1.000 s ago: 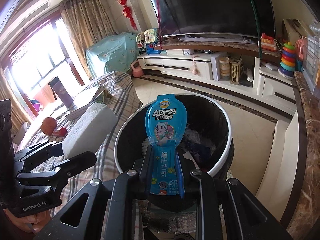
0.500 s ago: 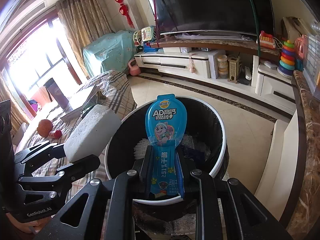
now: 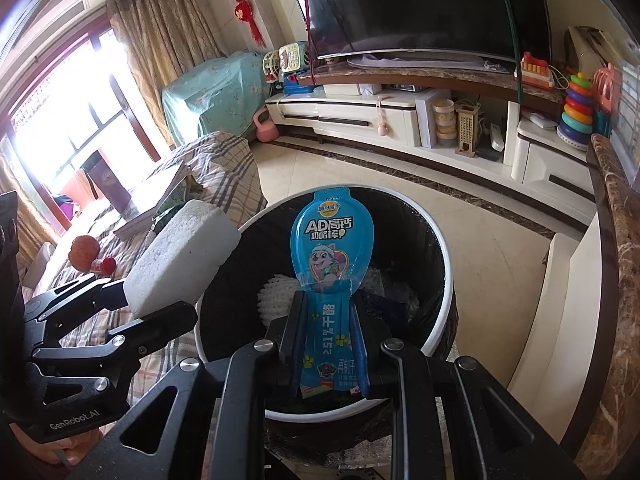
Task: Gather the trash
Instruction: 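Carry the foam block and blue drink pouch over the trash bin with both tools, then open both tools to drop the foam block and drink pouch into the bin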
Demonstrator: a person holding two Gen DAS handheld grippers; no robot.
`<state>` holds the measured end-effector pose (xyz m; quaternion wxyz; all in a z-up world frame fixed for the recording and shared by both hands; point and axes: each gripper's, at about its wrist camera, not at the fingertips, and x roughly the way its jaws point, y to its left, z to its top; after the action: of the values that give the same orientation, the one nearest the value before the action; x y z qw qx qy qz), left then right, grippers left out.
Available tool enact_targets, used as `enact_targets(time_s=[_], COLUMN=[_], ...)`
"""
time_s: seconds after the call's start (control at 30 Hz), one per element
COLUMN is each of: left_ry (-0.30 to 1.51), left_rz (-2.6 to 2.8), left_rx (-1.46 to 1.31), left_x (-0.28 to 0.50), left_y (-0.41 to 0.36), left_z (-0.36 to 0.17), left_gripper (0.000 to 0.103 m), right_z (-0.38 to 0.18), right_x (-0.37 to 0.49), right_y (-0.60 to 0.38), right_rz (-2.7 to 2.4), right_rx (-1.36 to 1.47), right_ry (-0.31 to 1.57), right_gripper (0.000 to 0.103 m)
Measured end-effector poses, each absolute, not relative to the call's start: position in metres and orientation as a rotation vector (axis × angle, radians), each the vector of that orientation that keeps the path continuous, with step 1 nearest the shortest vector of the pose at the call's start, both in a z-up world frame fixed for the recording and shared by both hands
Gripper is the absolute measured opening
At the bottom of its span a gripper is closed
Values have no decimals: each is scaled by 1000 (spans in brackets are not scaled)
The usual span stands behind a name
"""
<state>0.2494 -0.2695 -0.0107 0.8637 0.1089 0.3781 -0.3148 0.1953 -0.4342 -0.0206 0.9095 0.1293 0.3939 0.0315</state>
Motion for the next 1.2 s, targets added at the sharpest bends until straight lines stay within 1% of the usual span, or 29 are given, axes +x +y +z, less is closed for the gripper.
enact_targets(time_s=[0.67,0.83,0.9,0.93,0.97,1.0,1.13,1.2], left_ry=[802,812,820,817,809,804,789,781], left_rz=[-652,-659,-651,-635,-628,-627,-608,-593], left_rx=[240,234,231,224,213,201,154,132], left_x=[258,261,260,258,257,256,246,240], left_y=[-274,-276,-274,-271,-267,-263,-243,-232], left_z=[-14,-15,-15,-15,-14,-13,-8,-6], left_gripper=[48,51,61,72,78,78,78,78], right_z=[-22,-23,-23,-22,-20,-18,-10,-6], right_x=[205,208,206,204,201,197,182,175], right_y=[-438,-443,-445,-445,-445,-445,-443,-442], right_rz=[61,49,45,44,43,42,37,36], right_rx=[259,268,274,279,281,284,306,316], right_ry=[830,833,831,823,814,798,755,732], right_gripper=[21,25,30,33,40,45,51,63])
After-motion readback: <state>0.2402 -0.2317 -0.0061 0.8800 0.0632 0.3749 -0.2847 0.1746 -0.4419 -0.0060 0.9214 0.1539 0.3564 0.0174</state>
